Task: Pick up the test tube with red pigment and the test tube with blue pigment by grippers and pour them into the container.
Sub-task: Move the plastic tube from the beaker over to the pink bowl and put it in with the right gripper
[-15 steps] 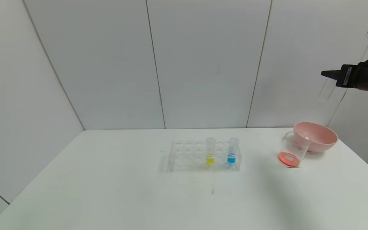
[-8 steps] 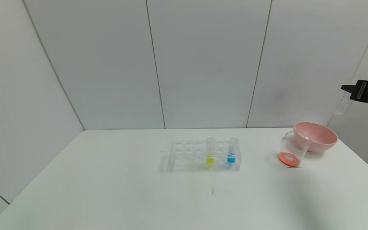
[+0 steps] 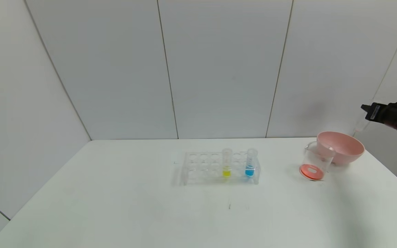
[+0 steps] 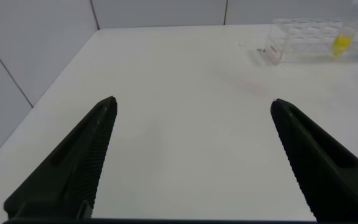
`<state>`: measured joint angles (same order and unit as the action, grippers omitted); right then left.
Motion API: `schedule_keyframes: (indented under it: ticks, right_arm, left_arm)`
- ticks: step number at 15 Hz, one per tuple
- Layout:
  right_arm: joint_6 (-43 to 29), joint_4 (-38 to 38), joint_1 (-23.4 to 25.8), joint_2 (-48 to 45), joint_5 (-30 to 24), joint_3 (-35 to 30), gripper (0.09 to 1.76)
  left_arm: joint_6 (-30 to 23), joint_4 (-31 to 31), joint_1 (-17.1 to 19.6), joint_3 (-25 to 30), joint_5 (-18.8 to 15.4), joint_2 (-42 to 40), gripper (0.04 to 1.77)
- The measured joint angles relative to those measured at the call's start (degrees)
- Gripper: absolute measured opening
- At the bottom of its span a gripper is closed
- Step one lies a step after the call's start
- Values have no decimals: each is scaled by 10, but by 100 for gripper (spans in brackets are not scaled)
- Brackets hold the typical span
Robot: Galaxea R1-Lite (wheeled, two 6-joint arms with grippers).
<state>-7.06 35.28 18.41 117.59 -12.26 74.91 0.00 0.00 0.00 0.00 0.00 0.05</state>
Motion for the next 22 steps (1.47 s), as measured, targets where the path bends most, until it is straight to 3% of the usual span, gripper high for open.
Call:
schedule_keyframes:
  ticks: [3, 10, 16, 19, 22]
  right_arm:
    - [1, 5, -26, 53, 35, 38, 53]
    - [4, 28, -50, 104, 39, 66, 53]
    - [5, 25, -48, 107, 39, 63, 115]
    - [5, 30, -45, 83, 37, 29, 133]
    - [4, 41, -50, 31, 33, -49, 145]
  left_arm:
    - [0, 0, 0, 0, 0, 0, 176]
    - [0, 0, 0, 0, 0, 0, 176]
    - [0, 0, 0, 0, 0, 0, 176]
    - [0, 0, 0, 0, 0, 0, 176]
    - [0, 0, 0, 0, 0, 0, 176]
